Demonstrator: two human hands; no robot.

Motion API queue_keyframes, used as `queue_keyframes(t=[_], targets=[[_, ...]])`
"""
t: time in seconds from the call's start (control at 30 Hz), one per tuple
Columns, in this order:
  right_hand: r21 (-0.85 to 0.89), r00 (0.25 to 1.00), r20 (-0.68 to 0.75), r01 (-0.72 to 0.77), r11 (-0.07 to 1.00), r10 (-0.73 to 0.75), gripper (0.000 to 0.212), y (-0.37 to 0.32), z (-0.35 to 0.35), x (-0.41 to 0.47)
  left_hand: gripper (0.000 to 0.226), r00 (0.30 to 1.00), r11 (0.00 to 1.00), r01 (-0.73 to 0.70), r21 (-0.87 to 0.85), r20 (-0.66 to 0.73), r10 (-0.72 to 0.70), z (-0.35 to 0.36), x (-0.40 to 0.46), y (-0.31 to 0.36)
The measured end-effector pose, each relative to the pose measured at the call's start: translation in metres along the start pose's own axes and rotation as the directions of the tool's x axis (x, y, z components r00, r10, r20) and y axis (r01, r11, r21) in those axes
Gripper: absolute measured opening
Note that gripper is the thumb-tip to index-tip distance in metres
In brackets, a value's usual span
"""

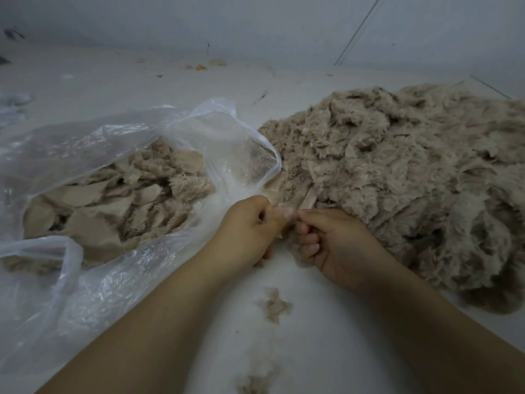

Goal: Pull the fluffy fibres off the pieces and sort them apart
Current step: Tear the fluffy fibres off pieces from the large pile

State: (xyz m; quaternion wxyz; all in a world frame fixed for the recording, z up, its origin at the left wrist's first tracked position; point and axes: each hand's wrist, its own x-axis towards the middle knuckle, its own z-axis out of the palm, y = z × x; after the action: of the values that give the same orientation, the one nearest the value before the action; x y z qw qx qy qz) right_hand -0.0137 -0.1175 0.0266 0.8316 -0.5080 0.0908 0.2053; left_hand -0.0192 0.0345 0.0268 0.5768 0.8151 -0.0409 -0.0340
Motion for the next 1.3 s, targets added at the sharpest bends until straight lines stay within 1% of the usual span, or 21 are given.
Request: queue_keyframes(t=[0.07,0.17,0.23,0.33,0.43,0.53,0.6,0.67,0.73,0.8,0.83,0.9,0.97,1.0,1.03,1.07,1.1,1.13,1.2,1.23,1.3], targets=[[-0.012,1.0,-0.025,0.015,1.0,-0.015,0.017,0.001,-0.001,0.001,0.033,1.0,1.0,0.006,0.028,-0.006,-0.006,0.002,0.001,0.0],[-0.009,0.999,-0.032,0.018,1.0,-0.018,0.01,0.002,-0.002,0.002,0.022,1.0,0.998,0.016,0.066,0.009,-0.017,0.001,0.002,-0.001],[-0.008,1.0,-0.026,0.005,1.0,-0.005,0.007,0.001,-0.002,0.003,0.024,1.0,0.999,0.013,0.039,0.012,-0.013,0.0,0.002,-0.003],[0.026,1.0,-0.011,-0.01,1.0,0.01,0.015,-0.001,-0.003,0.003,0.036,1.0,0.998,-0.014,-0.065,0.021,0.016,-0.002,-0.001,-0.002],[0.048,1.0,-0.007,-0.017,0.999,0.017,0.021,-0.003,-0.003,0.003,0.035,0.995,0.981,-0.076,-0.176,0.053,0.087,-0.005,-0.005,0.002],[0.054,1.0,-0.004,-0.02,0.998,0.02,0.019,-0.002,-0.003,0.003,0.034,0.991,0.961,-0.095,-0.259,0.064,0.115,-0.009,-0.004,0.002],[0.059,1.0,-0.003,-0.025,0.998,0.025,0.02,-0.002,-0.003,0.003,0.031,0.99,0.947,-0.092,-0.309,0.075,0.12,-0.011,-0.005,0.001],[0.058,1.0,0.003,-0.031,0.998,0.03,0.026,-0.002,-0.004,0.003,0.026,0.986,0.918,-0.085,-0.386,0.102,0.133,-0.012,-0.006,0.003],[0.042,1.0,-0.007,-0.02,0.999,0.02,0.027,-0.001,-0.005,0.003,0.022,0.976,0.879,-0.048,-0.474,0.165,0.143,-0.014,-0.007,0.006],[-0.006,1.0,-0.029,0.0,1.0,-0.001,0.025,0.0,-0.006,0.004,0.017,0.959,0.858,-0.001,-0.514,0.244,0.147,-0.016,-0.008,0.009],[-0.028,0.999,-0.037,0.002,1.0,-0.003,0.023,0.001,-0.006,0.004,0.018,0.959,0.867,0.016,-0.498,0.253,0.128,-0.016,-0.008,0.009],[-0.017,1.0,0.001,-0.015,1.0,0.015,0.02,0.0,-0.008,0.004,0.019,0.981,0.903,0.042,-0.427,0.19,0.044,-0.012,-0.005,0.006],[-0.042,0.992,0.127,-0.023,0.999,0.028,0.036,-0.002,-0.011,0.002,0.016,0.99,0.9,0.071,-0.43,0.137,-0.013,-0.006,-0.003,0.002],[-0.093,0.98,0.2,0.003,0.996,0.016,0.04,-0.003,-0.011,0.0,0.015,0.99,0.886,0.082,-0.457,0.137,-0.021,-0.003,-0.002,0.001],[-0.144,0.963,0.271,0.042,0.989,-0.001,0.039,-0.002,-0.01,-0.001,0.015,0.99,0.871,0.09,-0.483,0.14,-0.025,-0.002,-0.002,0.001],[-0.178,0.954,0.298,0.08,0.981,-0.024,0.037,-0.001,-0.01,-0.002,0.015,0.99,0.86,0.097,-0.501,0.136,-0.032,-0.003,-0.001,0.0],[-0.189,0.96,0.278,0.091,0.978,-0.036,0.037,0.001,-0.011,-0.002,0.016,0.99,0.857,0.104,-0.504,0.133,-0.042,-0.005,0.0,0.0],[-0.181,0.972,0.233,0.082,0.98,-0.038,0.041,0.002,-0.011,0.0,0.016,0.989,0.864,0.116,-0.49,0.136,-0.056,-0.007,0.001,-0.001],[-0.151,0.984,0.164,0.087,0.985,-0.062,0.05,0.003,-0.01,0.001,0.007,0.988,0.897,0.115,-0.427,0.144,-0.058,-0.008,0.002,-0.002],[-0.134,0.986,0.152,0.085,0.987,-0.064,0.047,0.002,-0.01,0.001,0.009,0.989,0.915,0.099,-0.392,0.138,-0.048,-0.007,0.003,-0.002],[-0.115,0.985,0.159,0.083,0.99,-0.064,0.027,0.002,-0.009,0.0,0.02,0.995,0.944,0.036,-0.327,0.099,-0.003,-0.005,0.003,-0.005]])
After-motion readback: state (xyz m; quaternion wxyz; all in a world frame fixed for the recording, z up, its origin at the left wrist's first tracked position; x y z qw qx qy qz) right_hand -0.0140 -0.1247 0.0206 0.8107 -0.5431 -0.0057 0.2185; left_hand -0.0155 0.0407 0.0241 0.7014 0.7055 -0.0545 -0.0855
